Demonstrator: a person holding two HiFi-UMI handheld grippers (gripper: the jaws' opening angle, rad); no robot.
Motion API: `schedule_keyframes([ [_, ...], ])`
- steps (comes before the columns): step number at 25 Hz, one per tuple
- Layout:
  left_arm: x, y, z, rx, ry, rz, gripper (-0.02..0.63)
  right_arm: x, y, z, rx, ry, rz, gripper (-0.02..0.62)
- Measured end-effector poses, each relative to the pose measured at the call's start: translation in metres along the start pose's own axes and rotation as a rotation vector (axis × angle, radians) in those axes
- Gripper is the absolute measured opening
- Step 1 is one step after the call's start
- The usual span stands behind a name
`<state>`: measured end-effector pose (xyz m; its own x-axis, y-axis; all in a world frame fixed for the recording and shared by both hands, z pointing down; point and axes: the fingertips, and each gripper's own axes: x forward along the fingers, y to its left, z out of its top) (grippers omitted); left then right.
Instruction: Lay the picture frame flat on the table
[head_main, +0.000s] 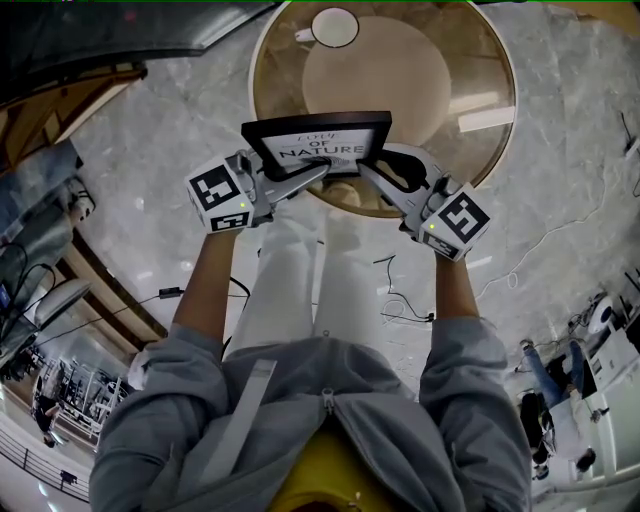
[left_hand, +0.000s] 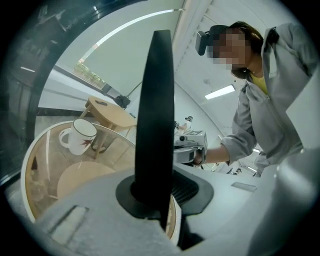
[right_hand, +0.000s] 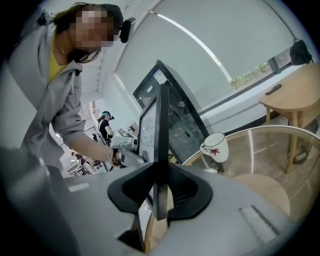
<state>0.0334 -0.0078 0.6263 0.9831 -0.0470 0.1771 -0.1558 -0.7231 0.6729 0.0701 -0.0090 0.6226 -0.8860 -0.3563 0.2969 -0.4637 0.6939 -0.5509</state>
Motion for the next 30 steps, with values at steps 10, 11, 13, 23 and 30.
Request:
schedule_keyframes([
  [10, 0.009, 0.027, -0.013, -0.174, -0.121, 0.100, 0.199, -0.016, -0.014, -0.002, 0.118, -0.089, -0.036, 0.072],
  [11, 0.009, 0.031, -0.014, -0.195, -0.138, 0.116, 0.198, -0.018, -0.015, -0.004, 0.124, -0.088, -0.037, 0.071],
  [13, 0.004, 0.038, -0.018, -0.229, -0.166, 0.145, 0.199, -0.018, -0.014, -0.007, 0.135, -0.088, -0.039, 0.071],
  [23, -0.013, 0.055, -0.041, -0.345, -0.204, 0.213, 0.187, -0.020, -0.014, -0.012, 0.181, -0.107, -0.070, 0.067],
  [30, -0.015, 0.063, -0.058, -0.363, -0.176, 0.251, 0.154, -0.021, -0.030, -0.039, 0.291, -0.123, -0.107, 0.071],
])
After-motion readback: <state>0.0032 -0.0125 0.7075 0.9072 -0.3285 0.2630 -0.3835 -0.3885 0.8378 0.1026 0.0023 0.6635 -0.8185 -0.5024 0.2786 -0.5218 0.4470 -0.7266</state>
